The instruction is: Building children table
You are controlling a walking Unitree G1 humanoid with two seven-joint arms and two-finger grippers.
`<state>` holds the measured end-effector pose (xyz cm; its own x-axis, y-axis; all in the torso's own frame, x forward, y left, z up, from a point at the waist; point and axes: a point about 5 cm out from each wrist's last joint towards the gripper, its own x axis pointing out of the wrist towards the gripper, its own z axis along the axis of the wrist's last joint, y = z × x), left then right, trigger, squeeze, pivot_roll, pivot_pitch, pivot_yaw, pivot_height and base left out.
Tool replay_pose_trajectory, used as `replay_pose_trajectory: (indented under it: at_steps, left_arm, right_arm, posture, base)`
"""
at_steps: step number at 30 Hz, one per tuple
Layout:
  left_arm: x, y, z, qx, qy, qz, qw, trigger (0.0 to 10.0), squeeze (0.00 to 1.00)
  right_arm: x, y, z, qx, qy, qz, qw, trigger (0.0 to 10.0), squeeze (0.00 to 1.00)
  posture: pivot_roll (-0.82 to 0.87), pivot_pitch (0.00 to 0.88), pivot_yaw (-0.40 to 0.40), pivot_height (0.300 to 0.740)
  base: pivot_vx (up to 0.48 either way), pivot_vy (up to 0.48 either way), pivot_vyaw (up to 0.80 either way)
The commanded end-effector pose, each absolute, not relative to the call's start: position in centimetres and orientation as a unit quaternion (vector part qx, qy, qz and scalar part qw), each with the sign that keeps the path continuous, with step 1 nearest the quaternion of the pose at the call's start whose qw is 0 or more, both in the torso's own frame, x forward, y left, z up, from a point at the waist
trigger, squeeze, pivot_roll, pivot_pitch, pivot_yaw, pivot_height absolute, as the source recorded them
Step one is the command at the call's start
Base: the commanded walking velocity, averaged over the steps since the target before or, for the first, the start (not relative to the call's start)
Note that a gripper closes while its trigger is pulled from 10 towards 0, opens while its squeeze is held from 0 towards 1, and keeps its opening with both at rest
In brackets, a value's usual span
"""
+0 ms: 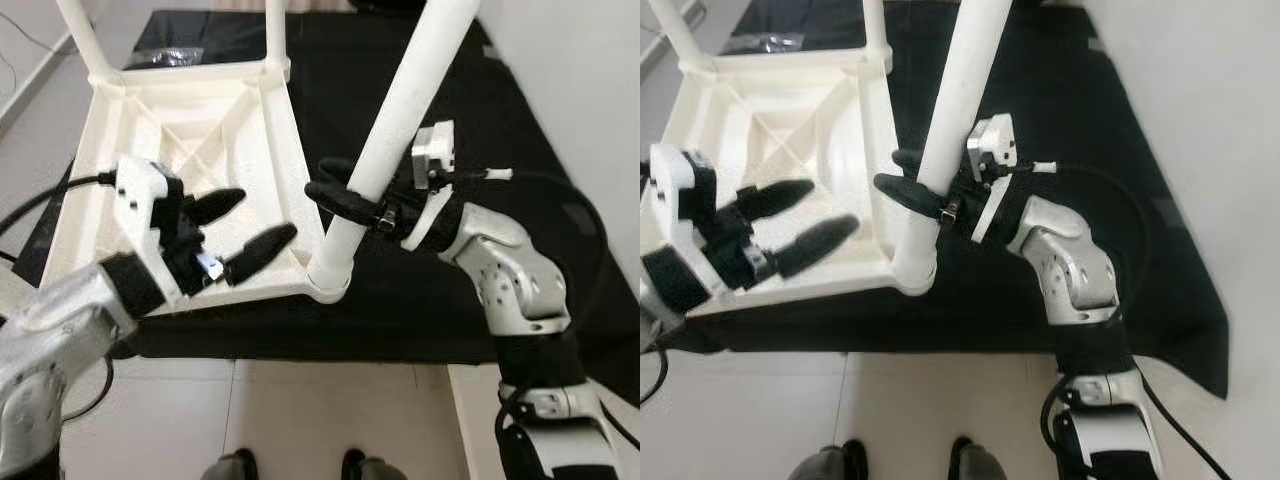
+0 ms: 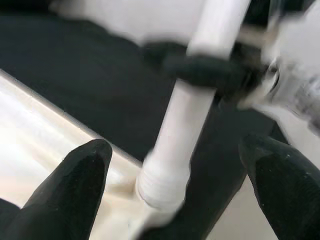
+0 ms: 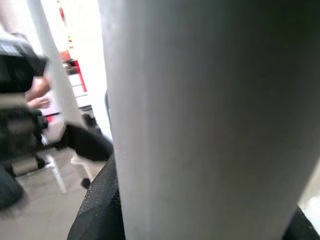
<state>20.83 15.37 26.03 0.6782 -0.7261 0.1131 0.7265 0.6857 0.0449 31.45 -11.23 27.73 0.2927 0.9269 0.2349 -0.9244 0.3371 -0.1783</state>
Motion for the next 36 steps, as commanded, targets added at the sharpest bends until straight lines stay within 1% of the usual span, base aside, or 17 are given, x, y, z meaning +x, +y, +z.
replay_pose_trajectory:
  at_steps: [1, 2, 4, 5, 9, 11, 13, 14, 17, 20, 22, 24, 27, 29, 30, 31, 36]
  left_arm:
    - [19.0, 14.5, 24.6, 0.024, -0.025, -0.416, 0.909, 10.0, 0.00]
    - [19.0, 14.5, 24.6, 0.024, -0.025, -0.416, 0.909, 10.0, 0.00]
    - [17.5, 13.9, 23.2, 0.033, 0.003, -0.421, 0.907, 10.0, 0.00]
    - [17.5, 13.9, 23.2, 0.033, 0.003, -0.421, 0.907, 10.0, 0.00]
    - [15.4, 13.5, 21.3, 0.070, 0.037, -0.402, 0.912, 10.0, 0.00]
    - [15.3, 13.6, 21.1, 0.072, 0.039, -0.398, 0.914, 10.0, 0.00]
    - [14.8, 13.9, 20.6, 0.084, 0.044, -0.384, 0.919, 10.0, 0.00]
    - [14.8, 13.9, 20.6, 0.084, 0.044, -0.384, 0.919, 10.0, 0.00]
    - [15.2, 14.5, 20.6, 0.098, 0.030, -0.331, 0.938, 10.0, 0.00]
    - [15.3, 14.7, 20.6, 0.099, 0.027, -0.315, 0.943, 10.0, 0.00]
    - [15.5, 15.1, 20.8, 0.093, 0.016, -0.277, 0.956, 10.0, 0.00]
    - [15.3, 15.1, 20.6, 0.097, 0.012, -0.267, 0.959, 10.0, 0.00]
    - [15.2, 15.1, 20.5, 0.105, 0.008, -0.265, 0.958, 10.0, 0.00]
    - [15.1, 15.0, 20.5, 0.114, 0.004, -0.262, 0.958, 10.0, 0.00]
    - [15.1, 15.0, 20.5, 0.114, 0.004, -0.262, 0.958, 10.0, 0.00]
    - [15.1, 14.9, 20.4, 0.120, 0.001, -0.263, 0.957, 10.0, 0.00]
    - [15.1, 14.8, 20.3, 0.124, -0.002, -0.263, 0.957, 10.0, 0.00]
  right_arm:
    - [30.9, -11.7, 26.8, -0.036, -0.130, 0.595, 0.792, 0.0, 0.00]
    - [30.9, -11.7, 26.8, -0.036, -0.130, 0.595, 0.792, 0.0, 0.00]
    - [30.4, -11.6, 26.7, -0.047, -0.129, 0.622, 0.771, 0.0, 0.00]
    - [30.4, -11.6, 26.7, -0.047, -0.129, 0.622, 0.771, 0.0, 0.00]
    - [30.0, -11.2, 27.1, -0.062, -0.132, 0.664, 0.734, 0.0, 0.00]
    - [30.0, -11.2, 27.3, -0.062, -0.133, 0.669, 0.728, 0.0, 0.00]
    - [30.3, -10.8, 27.9, -0.065, -0.137, 0.690, 0.708, 0.0, 0.00]
    - [30.3, -10.8, 27.9, -0.065, -0.137, 0.690, 0.708, 0.0, 0.00]
    - [30.4, -10.2, 28.4, -0.073, -0.132, 0.725, 0.672, 0.0, 0.00]
    - [30.4, -10.1, 28.6, -0.075, -0.130, 0.735, 0.662, 0.0, 0.00]
    - [30.6, -9.7, 29.2, -0.067, -0.122, 0.767, 0.626, 0.0, 0.00]
    - [30.8, -9.4, 30.0, -0.054, -0.123, 0.793, 0.595, 0.0, 0.00]
    - [31.0, -9.3, 30.7, -0.045, -0.128, 0.802, 0.581, 0.0, 0.00]
    - [31.1, -9.0, 31.4, -0.036, -0.133, 0.814, 0.564, 0.0, 0.00]
    - [31.1, -9.0, 31.4, -0.036, -0.133, 0.814, 0.564, 0.0, 0.00]
    - [31.1, -8.8, 32.1, -0.030, -0.139, 0.825, 0.547, 0.0, 0.00]
    - [31.0, -8.5, 32.4, -0.045, -0.140, 0.831, 0.536, 0.0, 0.00]
  posture:
    - [0.03, 0.287, -0.044, 0.740]
    - [0.03, 0.287, -0.044, 0.740]
    - [0.03, 0.291, -0.041, 0.740]
    - [0.03, 0.291, -0.041, 0.740]
    - [0.03, 0.306, -0.047, 0.740]
    - [0.04, 0.309, -0.048, 0.740]
    - [0.04, 0.323, -0.050, 0.740]
    - [0.04, 0.323, -0.050, 0.740]
    - [0.04, 0.333, -0.054, 0.740]
    - [0.04, 0.334, -0.054, 0.740]
    - [0.05, 0.342, -0.060, 0.740]
    - [0.05, 0.342, -0.060, 0.740]
    - [0.05, 0.346, -0.066, 0.740]
    - [0.05, 0.346, -0.066, 0.740]
    - [0.05, 0.346, -0.066, 0.740]
    - [0.06, 0.347, -0.069, 0.740]
    - [0.06, 0.345, -0.070, 0.740]
  base:
    - [0.000, 0.000, 0.00]
    - [0.000, 0.000, 0.00]
    - [0.000, 0.000, 0.00]
    - [0.000, 0.000, 0.00]
    - [0.000, 0.000, 0.00]
    - [0.000, 0.000, 0.00]
    - [0.000, 0.000, 0.00]
    - [0.000, 0.000, 0.00]
    - [0.000, 0.000, 0.00]
    - [0.000, 0.000, 0.00]
    - [0.000, 0.000, 0.00]
    - [0.000, 0.000, 0.00]
    - [0.000, 0.000, 0.00]
    - [0.000, 0.000, 0.00]
    - [0.000, 0.000, 0.00]
    - [0.000, 0.000, 0.00]
    - [0.000, 0.000, 0.00]
